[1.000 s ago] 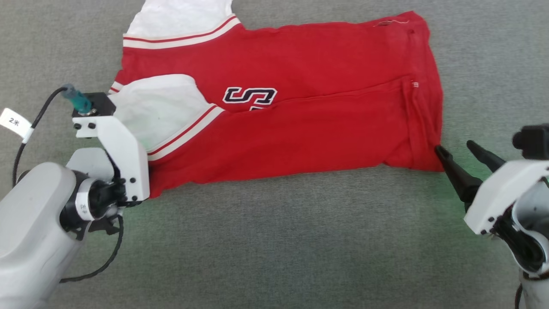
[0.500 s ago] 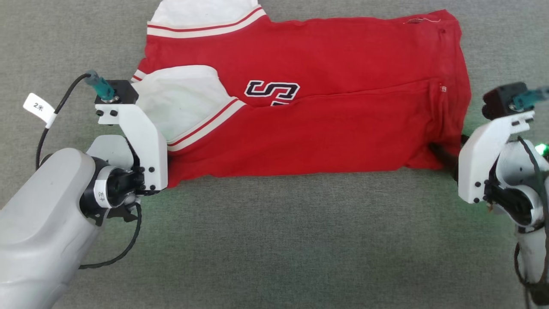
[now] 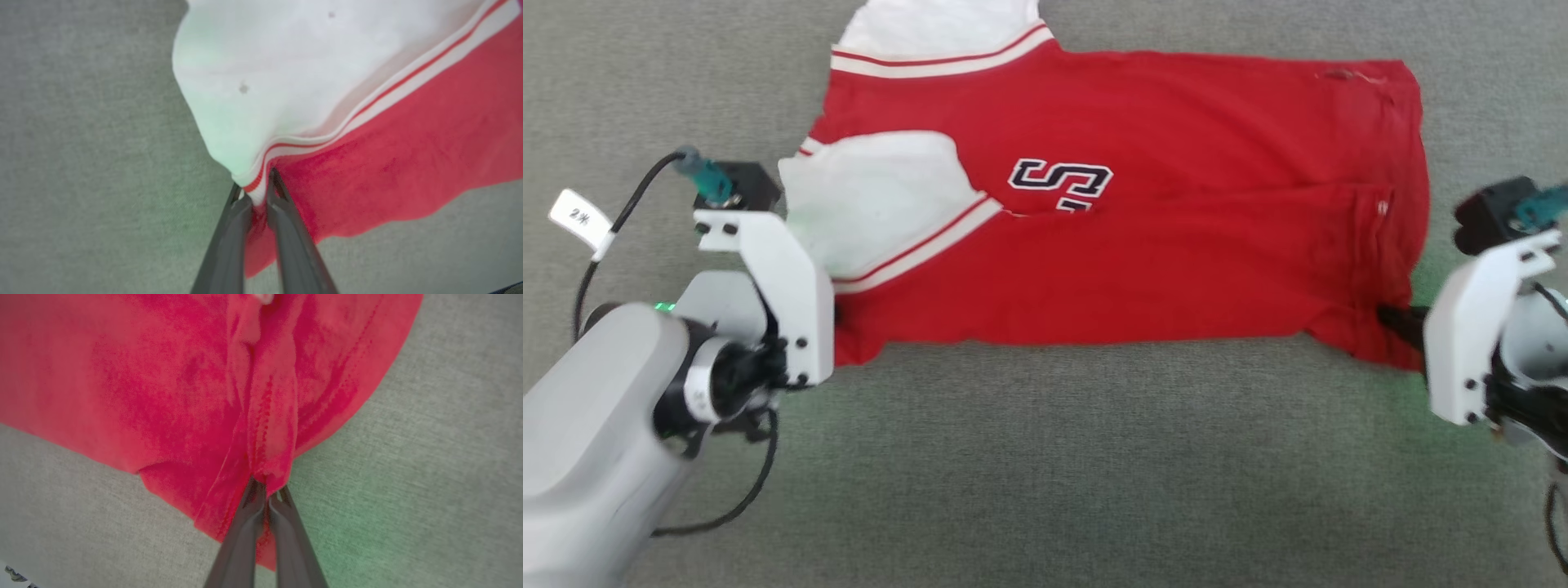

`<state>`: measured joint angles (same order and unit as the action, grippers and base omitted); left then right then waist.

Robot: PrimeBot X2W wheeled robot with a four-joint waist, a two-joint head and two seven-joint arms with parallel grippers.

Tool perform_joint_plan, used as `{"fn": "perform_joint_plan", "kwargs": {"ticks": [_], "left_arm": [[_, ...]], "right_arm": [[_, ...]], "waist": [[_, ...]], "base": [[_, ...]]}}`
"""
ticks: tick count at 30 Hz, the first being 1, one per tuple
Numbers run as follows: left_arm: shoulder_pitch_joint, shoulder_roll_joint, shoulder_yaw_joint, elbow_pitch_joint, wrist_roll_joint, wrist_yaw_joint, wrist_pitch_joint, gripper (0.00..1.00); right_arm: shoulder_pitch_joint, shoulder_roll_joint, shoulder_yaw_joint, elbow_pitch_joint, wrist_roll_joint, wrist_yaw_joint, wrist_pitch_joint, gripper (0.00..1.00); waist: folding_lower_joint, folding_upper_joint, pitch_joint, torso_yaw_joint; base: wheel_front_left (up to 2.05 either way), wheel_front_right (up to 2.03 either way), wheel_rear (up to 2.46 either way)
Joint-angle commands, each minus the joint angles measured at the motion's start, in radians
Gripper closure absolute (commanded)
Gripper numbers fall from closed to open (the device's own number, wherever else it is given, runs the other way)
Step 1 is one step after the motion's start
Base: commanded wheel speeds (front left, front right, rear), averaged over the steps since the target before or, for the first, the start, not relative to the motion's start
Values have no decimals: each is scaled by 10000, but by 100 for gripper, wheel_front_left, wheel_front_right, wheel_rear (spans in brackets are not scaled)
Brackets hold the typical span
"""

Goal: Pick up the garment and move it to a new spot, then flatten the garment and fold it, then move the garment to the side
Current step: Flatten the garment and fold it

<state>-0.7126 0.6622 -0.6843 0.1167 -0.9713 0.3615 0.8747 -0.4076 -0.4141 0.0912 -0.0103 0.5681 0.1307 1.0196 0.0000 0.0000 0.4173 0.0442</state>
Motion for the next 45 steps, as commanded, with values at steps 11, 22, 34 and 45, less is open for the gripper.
{"fn": "perform_joint_plan", "kwargs": {"ticks": [11, 22, 34, 45], "left_arm": [[1796, 1301, 190, -3068, -159, 1673, 641, 100], [2364, 955, -31, -2624, -218, 1554, 129, 56], [1286, 1809, 308, -2874, 61, 1181, 622, 0], [-1188, 1967, 473, -1954, 1176, -121, 238, 0]], "right_arm": [[1623, -624, -1182, -2038, 509, -2, 1311, 100], [2199, 190, -1363, -1334, 61, -2, 503, 0], [2066, 387, -1553, -2050, -64, -2, -969, 0], [1514, 1947, -2138, -3336, -895, -2, -3759, 0]], "waist": [[0, 0, -69, 284], [0, 0, 88, 353], [0, 0, -348, -112], [0, 0, -184, -1494]], "base": [[0, 0, 0], [0, 0, 0], [0, 0, 0], [0, 0, 0]]}}
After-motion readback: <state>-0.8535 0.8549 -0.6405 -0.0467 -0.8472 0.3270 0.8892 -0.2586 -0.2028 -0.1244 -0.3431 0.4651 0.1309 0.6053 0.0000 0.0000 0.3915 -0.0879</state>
